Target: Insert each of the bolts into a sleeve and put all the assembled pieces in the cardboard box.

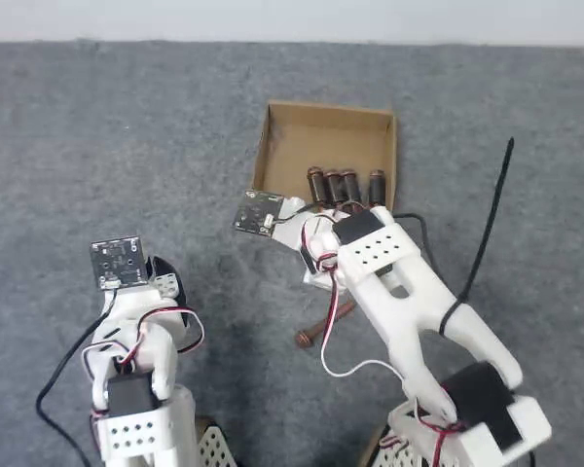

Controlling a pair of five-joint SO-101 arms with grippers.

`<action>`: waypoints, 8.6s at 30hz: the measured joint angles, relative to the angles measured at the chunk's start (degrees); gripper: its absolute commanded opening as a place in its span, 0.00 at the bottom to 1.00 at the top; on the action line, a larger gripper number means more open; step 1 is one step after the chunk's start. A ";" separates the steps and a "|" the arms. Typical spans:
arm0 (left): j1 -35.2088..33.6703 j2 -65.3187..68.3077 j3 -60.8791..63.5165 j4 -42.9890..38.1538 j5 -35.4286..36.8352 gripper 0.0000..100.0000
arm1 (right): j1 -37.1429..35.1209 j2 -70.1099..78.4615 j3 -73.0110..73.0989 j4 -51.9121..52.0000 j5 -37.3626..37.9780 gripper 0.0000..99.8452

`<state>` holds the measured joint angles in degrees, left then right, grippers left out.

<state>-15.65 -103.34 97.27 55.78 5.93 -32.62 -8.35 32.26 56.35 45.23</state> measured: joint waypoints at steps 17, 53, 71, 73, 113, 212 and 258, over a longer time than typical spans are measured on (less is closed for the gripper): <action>0.00 0.00 0.00 0.00 0.00 0.03 | 0.00 14.86 -7.65 -6.77 1.05 0.13; 0.00 0.00 0.00 0.00 -0.09 0.03 | 0.53 29.54 -24.97 4.66 1.67 0.01; 0.00 0.00 0.00 0.00 -0.09 0.03 | 6.77 17.85 -17.76 12.57 -21.19 0.01; 0.00 0.00 0.00 0.00 -0.09 0.03 | 6.77 14.59 -14.33 12.57 -23.56 0.01; 14.33 5.36 -19.78 11.52 -1.49 0.03 | 37.01 -20.22 31.38 -4.31 -34.90 0.01; 48.53 101.01 -55.91 15.65 -53.71 0.10 | 37.01 -20.22 31.38 -5.36 -32.97 0.01; 45.19 75.78 -33.76 -0.18 8.70 0.01 | 37.01 -20.22 32.53 -8.53 -32.79 0.01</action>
<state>29.54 -27.56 63.52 55.60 14.64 4.40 -28.57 64.79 47.82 12.44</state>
